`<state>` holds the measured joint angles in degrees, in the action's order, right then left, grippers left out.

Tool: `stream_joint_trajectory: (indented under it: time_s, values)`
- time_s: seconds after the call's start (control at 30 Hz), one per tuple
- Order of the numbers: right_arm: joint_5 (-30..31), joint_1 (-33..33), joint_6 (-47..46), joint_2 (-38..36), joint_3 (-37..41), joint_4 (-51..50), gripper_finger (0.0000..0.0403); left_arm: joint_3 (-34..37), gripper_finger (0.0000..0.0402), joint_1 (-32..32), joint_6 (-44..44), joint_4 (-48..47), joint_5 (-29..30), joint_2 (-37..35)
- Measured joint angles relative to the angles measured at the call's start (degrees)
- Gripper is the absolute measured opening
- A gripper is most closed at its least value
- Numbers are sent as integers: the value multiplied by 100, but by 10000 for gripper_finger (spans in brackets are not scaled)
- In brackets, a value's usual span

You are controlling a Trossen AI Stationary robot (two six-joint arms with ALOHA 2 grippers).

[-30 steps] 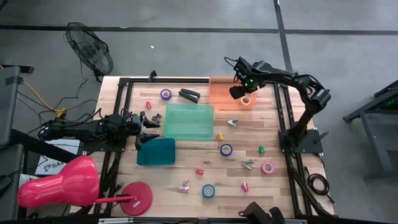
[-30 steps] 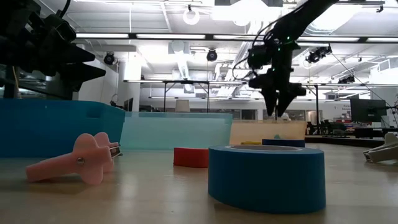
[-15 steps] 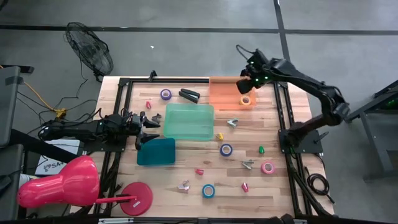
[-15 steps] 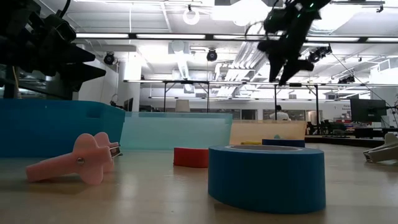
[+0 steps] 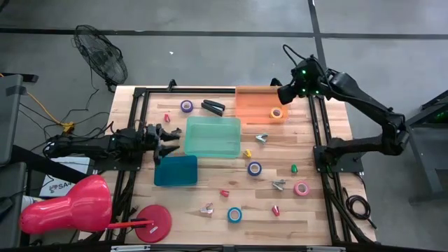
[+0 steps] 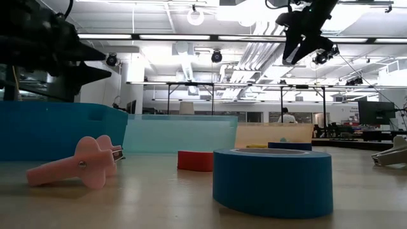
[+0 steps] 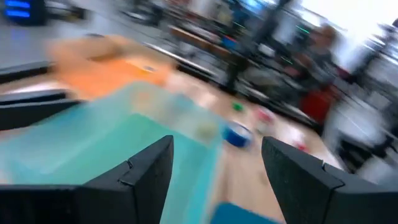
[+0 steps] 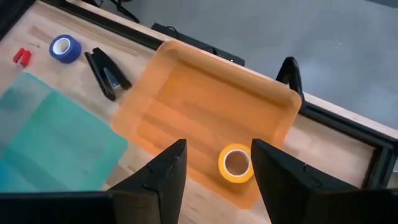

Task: Pick and place Stapler, Stapler remover, tape
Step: Put the top blue tape in the orange bin

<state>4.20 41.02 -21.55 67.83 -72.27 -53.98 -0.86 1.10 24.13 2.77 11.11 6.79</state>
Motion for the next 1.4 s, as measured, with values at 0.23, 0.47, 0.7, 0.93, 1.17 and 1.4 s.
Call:
stream_joint_trajectory:
  time_s: [0.23,0.47,0.7,0.93,1.17,1.4]
  values:
    - [5,-234,-52,2,0,1,169,-138,239,0,805,37,1307,2]
    - [68,-406,-71,4,0,2,169,-407,239,0,910,99,1515,32]
    - [191,-470,-93,4,0,35,169,-903,239,2,355,18,1984,577]
    - [191,-470,-93,4,0,55,170,-1422,239,4,181,-40,2937,1965]
    - [189,-470,-93,7,0,55,170,-2323,239,522,211,-664,2787,3640]
    - [143,-470,-95,7,0,120,169,-3236,239,2123,904,-1796,1131,5050]
